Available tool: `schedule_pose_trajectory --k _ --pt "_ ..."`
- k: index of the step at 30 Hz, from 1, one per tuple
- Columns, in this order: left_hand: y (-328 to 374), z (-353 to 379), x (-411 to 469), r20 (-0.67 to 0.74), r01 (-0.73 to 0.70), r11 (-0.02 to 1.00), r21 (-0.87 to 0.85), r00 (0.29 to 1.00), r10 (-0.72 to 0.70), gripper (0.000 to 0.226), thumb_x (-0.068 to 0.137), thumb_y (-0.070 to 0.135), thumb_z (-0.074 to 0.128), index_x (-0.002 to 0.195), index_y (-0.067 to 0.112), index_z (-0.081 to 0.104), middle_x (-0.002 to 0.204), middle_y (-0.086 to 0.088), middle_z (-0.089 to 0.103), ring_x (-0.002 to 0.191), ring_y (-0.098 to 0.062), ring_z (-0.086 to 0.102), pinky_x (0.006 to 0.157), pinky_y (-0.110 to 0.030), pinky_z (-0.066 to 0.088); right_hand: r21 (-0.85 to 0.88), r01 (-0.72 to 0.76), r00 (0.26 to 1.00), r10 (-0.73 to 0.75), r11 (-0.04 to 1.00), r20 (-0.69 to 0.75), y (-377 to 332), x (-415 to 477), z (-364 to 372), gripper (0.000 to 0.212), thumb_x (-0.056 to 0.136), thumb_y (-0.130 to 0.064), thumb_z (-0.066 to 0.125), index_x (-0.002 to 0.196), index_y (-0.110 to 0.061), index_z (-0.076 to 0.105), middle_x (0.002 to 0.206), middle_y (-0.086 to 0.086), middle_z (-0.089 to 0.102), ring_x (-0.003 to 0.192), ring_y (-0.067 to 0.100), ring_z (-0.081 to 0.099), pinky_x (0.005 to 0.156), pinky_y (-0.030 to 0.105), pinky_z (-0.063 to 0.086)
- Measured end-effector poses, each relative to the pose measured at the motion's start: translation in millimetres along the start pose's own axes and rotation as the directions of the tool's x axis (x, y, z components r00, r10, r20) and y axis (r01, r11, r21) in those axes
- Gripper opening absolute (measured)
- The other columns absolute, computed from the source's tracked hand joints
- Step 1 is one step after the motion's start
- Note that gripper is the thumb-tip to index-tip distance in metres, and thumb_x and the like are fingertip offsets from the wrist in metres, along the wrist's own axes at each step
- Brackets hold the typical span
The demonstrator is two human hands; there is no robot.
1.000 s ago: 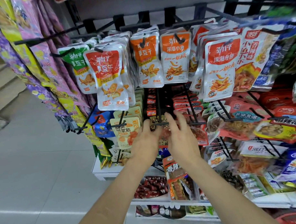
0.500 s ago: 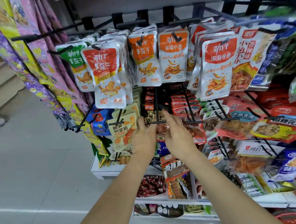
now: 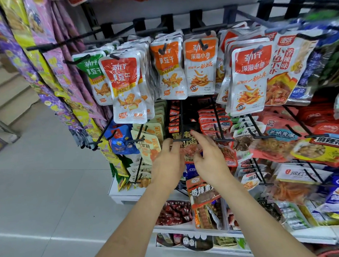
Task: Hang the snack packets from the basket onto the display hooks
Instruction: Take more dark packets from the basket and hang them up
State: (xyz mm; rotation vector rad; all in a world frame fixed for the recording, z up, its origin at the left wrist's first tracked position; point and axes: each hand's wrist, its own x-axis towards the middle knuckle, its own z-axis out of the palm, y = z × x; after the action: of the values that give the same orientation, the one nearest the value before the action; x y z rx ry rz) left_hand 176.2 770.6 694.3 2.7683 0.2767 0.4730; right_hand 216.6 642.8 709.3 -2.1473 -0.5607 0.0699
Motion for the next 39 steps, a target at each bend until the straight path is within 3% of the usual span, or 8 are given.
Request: schedule_pose_trajectory --k 5,9,12,14,20,26,32,39 --pt "3 -12 12 -0.227 0.009 0.958 -0.288 0.971 -0.077 0.052 0.088 0.001 0.053 0.139 0.011 0.046 0.136 -0.010 0.049 0.102 -0.023 0.058 0.078 -0.028 0.047 0.006 0.078 0.995 -0.078 0.997 -0.056 2 3 -3 0.065 0.086 0.007 0.048 0.145 -0.019 0.040 0.148 -0.002 0.037 0.111 0.025 0.057 0.089 0.040 0.048" --pt "13 -20 24 -0.214 0.003 0.937 -0.348 0.973 -0.082 0.067 0.081 -0.008 0.052 0.144 0.010 0.038 0.143 -0.013 0.042 0.124 -0.024 0.047 0.096 -0.030 0.042 -0.046 0.144 0.989 -0.145 0.989 -0.028 -2 9 -5 0.072 0.085 0.005 0.047 0.149 -0.024 0.030 0.159 -0.010 0.018 0.085 0.025 0.065 0.070 0.041 0.052" --pt "17 -29 39 -0.072 0.118 0.953 -0.280 0.987 -0.144 0.066 0.081 0.003 0.059 0.143 0.013 0.038 0.141 -0.011 0.043 0.124 -0.027 0.046 0.091 -0.038 0.044 -0.104 0.174 0.985 -0.174 0.979 0.006 -9 17 -7 0.076 0.087 0.004 0.045 0.152 -0.028 0.021 0.162 -0.012 0.005 0.115 0.025 0.057 0.067 0.041 0.053" --pt "17 -33 50 0.029 0.173 0.969 -0.174 0.985 -0.171 0.060 0.081 0.008 0.062 0.138 0.012 0.043 0.135 -0.012 0.045 0.119 -0.029 0.049 0.087 -0.039 0.046 -0.147 0.165 0.986 -0.160 0.975 0.043 -13 24 -9 0.075 0.088 0.005 0.046 0.152 -0.025 0.021 0.162 -0.009 0.002 0.136 0.023 0.039 0.081 0.039 0.054" --pt "6 -34 72 0.032 0.162 0.986 0.028 0.986 -0.163 0.033 0.087 0.013 0.057 0.120 0.012 0.063 0.133 -0.010 0.050 0.121 -0.026 0.049 0.093 -0.032 0.042 -0.213 0.159 0.983 -0.134 0.964 0.125 -14 38 -8 0.071 0.085 0.002 0.054 0.150 -0.011 0.028 0.159 0.004 0.017 0.140 0.027 0.033 0.113 0.038 0.034" --pt "3 -43 74 0.058 0.177 0.978 0.107 0.981 -0.184 0.031 0.090 0.009 0.052 0.118 0.010 0.066 0.128 -0.009 0.052 0.111 -0.028 0.055 0.088 -0.033 0.043 -0.202 0.180 0.982 -0.164 0.963 0.091 -10 40 -6 0.064 0.085 0.005 0.050 0.146 -0.009 0.034 0.153 0.004 0.025 0.134 0.027 0.037 0.112 0.037 0.034" --pt "-6 -47 83 0.137 0.232 0.970 -0.076 0.966 -0.220 0.036 0.091 0.010 0.051 0.123 0.017 0.065 0.131 -0.002 0.056 0.119 -0.023 0.053 0.094 -0.025 0.039 -0.201 0.158 0.985 -0.141 0.967 0.096 -11 36 -6 0.064 0.088 0.003 0.049 0.148 -0.012 0.031 0.152 0.002 0.023 0.134 0.025 0.036 0.104 0.038 0.041" --pt "-4 -45 86 0.113 0.096 0.986 -0.135 0.990 -0.081 0.046 0.087 -0.001 0.048 0.131 0.011 0.057 0.138 -0.004 0.044 0.121 -0.027 0.050 0.102 -0.035 0.039 -0.263 0.159 0.982 -0.126 0.952 0.138 -8 30 -3 0.077 0.088 -0.001 0.054 0.153 -0.017 0.016 0.159 -0.006 0.008 0.144 0.023 0.022 0.093 0.045 0.050"
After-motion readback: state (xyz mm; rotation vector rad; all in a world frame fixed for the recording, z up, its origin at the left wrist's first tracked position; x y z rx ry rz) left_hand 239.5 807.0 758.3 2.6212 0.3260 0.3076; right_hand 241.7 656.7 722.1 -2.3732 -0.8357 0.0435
